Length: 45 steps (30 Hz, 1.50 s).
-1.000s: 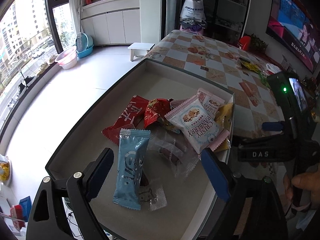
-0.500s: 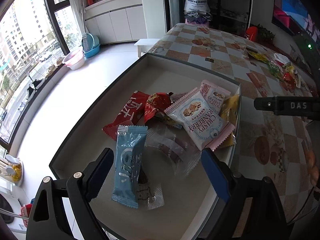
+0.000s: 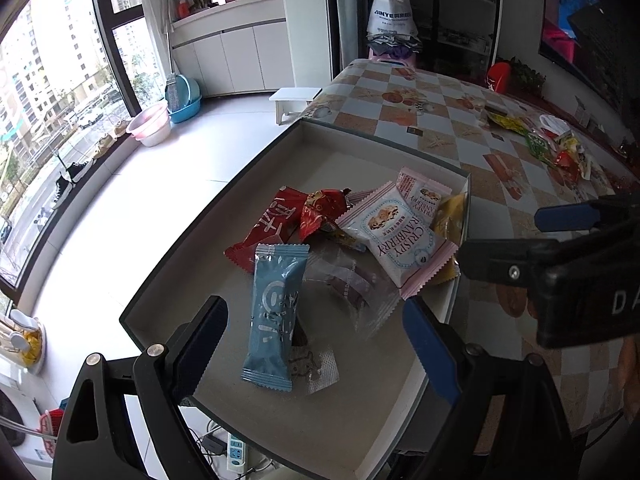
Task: Organize snacks
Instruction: 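Open both tools over the tray and hold them still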
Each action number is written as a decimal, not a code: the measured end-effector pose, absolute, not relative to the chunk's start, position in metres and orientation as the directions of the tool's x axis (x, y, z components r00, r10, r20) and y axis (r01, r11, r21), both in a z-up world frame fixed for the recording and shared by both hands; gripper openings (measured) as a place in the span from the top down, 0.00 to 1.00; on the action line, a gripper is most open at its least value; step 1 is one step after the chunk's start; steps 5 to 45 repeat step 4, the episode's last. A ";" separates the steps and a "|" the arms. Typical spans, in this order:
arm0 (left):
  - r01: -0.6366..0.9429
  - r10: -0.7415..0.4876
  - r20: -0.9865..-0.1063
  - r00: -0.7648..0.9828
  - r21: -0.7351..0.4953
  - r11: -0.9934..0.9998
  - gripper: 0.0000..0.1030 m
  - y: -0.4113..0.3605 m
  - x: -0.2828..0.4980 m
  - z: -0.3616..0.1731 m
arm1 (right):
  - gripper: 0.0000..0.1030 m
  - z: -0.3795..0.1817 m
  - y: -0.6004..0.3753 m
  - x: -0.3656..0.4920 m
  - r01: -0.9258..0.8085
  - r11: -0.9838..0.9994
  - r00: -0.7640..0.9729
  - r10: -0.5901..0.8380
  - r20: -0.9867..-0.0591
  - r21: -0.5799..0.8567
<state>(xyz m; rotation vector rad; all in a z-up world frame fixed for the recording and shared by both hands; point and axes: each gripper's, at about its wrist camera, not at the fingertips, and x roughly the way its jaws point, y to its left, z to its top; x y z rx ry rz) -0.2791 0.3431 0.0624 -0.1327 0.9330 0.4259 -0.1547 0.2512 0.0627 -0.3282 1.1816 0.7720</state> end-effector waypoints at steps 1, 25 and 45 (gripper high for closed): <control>-0.416 0.299 -0.797 0.524 0.067 0.907 0.11 0.344 -0.281 0.064 | 0.00 0.063 0.252 -0.158 -0.696 0.702 0.167 0.364 -0.916 0.152; -0.422 0.297 -0.780 0.551 0.048 0.905 0.11 0.346 -0.287 0.069 | 0.00 0.063 0.254 -0.164 -0.706 0.694 0.170 0.360 -0.918 0.141; -0.422 0.297 -0.780 0.551 0.048 0.905 0.11 0.346 -0.287 0.069 | 0.00 0.063 0.254 -0.164 -0.706 0.694 0.170 0.360 -0.918 0.141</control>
